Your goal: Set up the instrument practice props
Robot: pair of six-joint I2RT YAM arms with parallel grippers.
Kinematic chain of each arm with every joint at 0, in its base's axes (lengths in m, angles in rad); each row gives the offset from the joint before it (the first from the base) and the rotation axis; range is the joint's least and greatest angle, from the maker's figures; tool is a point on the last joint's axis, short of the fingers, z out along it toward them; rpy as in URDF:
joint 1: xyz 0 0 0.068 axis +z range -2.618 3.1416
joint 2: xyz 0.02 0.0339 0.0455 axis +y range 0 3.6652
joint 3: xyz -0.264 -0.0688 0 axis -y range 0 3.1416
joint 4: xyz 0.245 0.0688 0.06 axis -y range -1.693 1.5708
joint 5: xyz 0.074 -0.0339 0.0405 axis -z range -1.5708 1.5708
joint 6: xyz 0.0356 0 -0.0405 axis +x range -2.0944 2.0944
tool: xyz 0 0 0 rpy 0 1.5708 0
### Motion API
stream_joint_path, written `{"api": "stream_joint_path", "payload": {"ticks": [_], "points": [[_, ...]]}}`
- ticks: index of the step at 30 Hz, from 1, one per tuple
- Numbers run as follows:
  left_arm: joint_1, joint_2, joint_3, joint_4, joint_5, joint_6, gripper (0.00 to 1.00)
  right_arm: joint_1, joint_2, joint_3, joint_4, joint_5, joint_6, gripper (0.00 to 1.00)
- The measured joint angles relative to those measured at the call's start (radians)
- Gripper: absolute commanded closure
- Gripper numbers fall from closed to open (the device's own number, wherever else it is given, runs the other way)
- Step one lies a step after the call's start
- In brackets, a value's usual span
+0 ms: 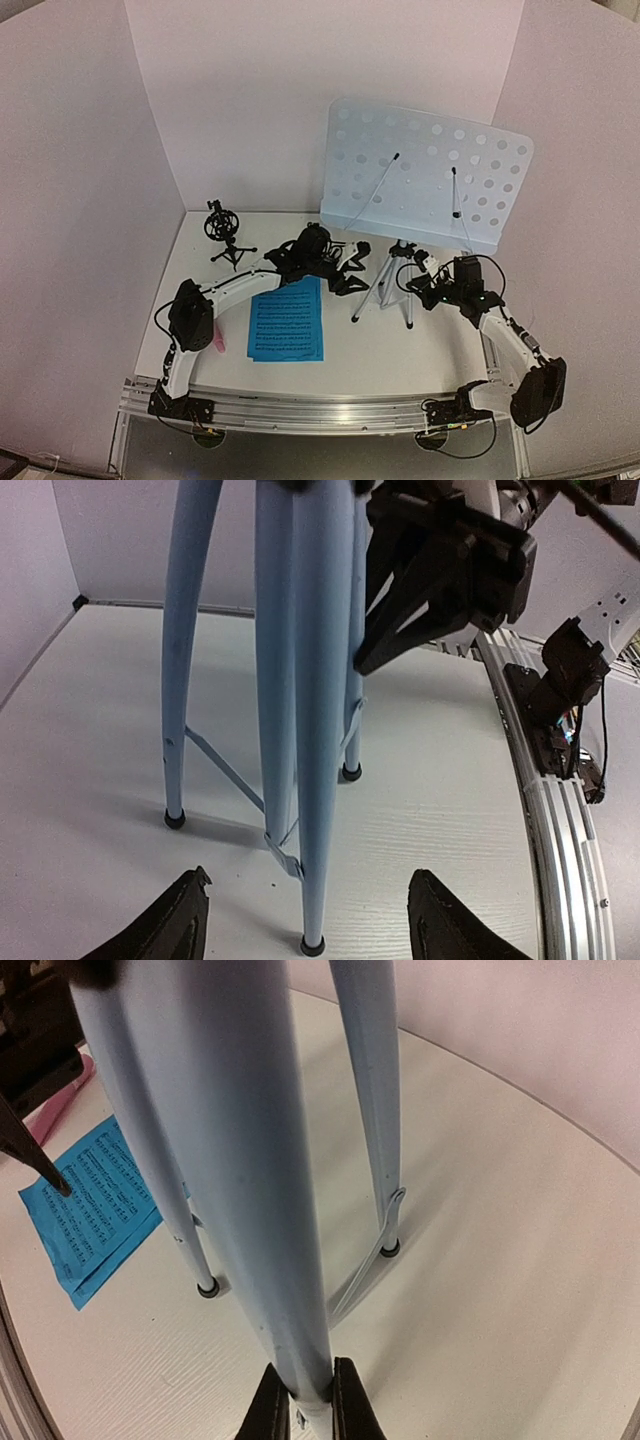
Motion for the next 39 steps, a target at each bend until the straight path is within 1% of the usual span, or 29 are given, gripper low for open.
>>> {"api": "stream_joint_path", "payload": {"ticks": [7, 11, 12, 15, 18, 19, 21, 23, 25, 27, 28, 30, 33, 39], "points": [[-0.018, 0.029, 0.012, 0.178, 0.014, -0.072, 0.30, 0.018, 0.007, 0.003, 0.002, 0.006, -0.005, 1.00], [-0.035, 0.070, 0.012, 0.263, 0.006, -0.106, 0.33, 0.021, 0.015, 0.005, 0.012, 0.006, -0.004, 1.00], [-0.038, 0.081, 0.012, 0.277, 0.001, -0.114, 0.36, 0.021, 0.016, 0.005, 0.014, 0.006, -0.004, 1.00], [-0.046, 0.125, 0.030, 0.306, -0.015, -0.132, 0.54, 0.022, 0.016, 0.005, 0.015, 0.006, -0.004, 1.00], [-0.048, 0.152, 0.039, 0.317, -0.031, -0.145, 0.78, 0.022, 0.017, 0.005, 0.016, 0.006, -0.004, 1.00], [-0.048, 0.156, 0.039, 0.319, -0.035, -0.145, 0.90, 0.022, 0.017, 0.005, 0.016, 0.006, -0.004, 1.00], [-0.048, 0.160, 0.040, 0.322, -0.032, -0.144, 1.00, 0.022, 0.018, 0.005, 0.019, 0.006, -0.001, 1.00], [-0.053, 0.160, 0.040, 0.326, -0.033, -0.139, 1.00, 0.022, 0.021, 0.005, 0.027, 0.008, 0.002, 0.99], [-0.054, 0.160, 0.040, 0.329, -0.038, -0.138, 1.00, 0.021, 0.022, 0.006, 0.030, 0.011, 0.004, 0.90], [-0.053, 0.160, 0.040, 0.329, -0.038, -0.137, 1.00, 0.022, 0.025, 0.008, 0.031, 0.012, 0.005, 0.75], [-0.053, 0.160, 0.040, 0.329, -0.038, -0.138, 1.00, 0.022, 0.028, 0.010, 0.031, 0.014, 0.009, 0.70], [-0.053, 0.160, 0.040, 0.329, -0.040, -0.138, 1.00, 0.021, 0.041, 0.014, 0.009, 0.038, 0.033, 0.62], [-0.052, 0.160, 0.040, 0.329, -0.040, -0.131, 1.00, 0.018, 0.075, 0.014, -0.012, 0.061, 0.051, 0.57], [-0.052, 0.160, 0.040, 0.327, -0.039, -0.120, 1.00, 0.017, 0.114, 0.015, 0.009, 0.071, 0.085, 0.55]]}}
